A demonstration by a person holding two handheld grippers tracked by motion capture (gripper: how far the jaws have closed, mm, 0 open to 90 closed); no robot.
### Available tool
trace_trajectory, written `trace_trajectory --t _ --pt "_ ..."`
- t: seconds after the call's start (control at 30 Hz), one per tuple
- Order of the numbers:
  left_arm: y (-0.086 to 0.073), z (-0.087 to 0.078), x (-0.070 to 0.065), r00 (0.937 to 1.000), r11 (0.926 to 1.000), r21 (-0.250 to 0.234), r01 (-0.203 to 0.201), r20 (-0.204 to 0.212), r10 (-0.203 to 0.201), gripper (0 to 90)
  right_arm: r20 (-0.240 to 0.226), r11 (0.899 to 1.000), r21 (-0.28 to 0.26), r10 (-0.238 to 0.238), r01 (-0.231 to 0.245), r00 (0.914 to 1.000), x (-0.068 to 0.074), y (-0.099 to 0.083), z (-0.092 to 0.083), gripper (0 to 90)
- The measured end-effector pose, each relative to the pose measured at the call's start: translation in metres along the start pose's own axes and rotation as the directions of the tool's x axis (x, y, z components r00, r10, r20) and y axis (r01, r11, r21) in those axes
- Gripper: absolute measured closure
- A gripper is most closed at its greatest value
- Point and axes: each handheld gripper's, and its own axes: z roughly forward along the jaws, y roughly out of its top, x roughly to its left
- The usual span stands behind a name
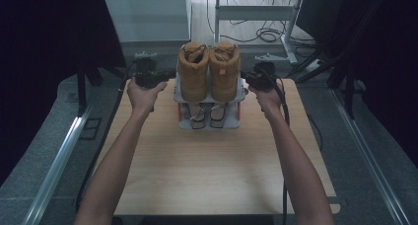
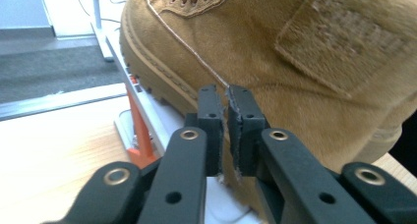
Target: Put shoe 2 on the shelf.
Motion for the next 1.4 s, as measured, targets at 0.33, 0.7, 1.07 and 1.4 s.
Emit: trace_trajectory --t 0.33,0.7,1.07,1.4 --pt "-0.029 -0.032 0.0 0.998 0.9977 -0.028 -0.062 0.007 0.062 57.0 -0.057 0.999 -0.031 0.005 -0.007 0.9984 0.006 -0.025 -0.031 69.2" --pt "-0.075 -0.059 -0.009 0.994 0.9956 0.005 -0.094 0.056 0.093 47.9 -0.078 0.998 -0.063 -0.036 0.031 0.9963 0.015 -0.059 -0.062 57.1" --pt "-0.139 -0.072 -0.019 0.992 0.9931 -0.001 -0.117 0.048 0.117 45.6 -0.124 0.997 -0.07 -0.038 0.029 0.9915 0.026 -0.12 -0.081 52.9" --pt "-0.194 -0.074 -0.021 0.992 0.9926 0.058 -0.106 0.075 0.102 45.7 -0.18 0.998 -0.065 0.016 -0.028 0.9835 0.034 -0.172 -0.097 52.0"
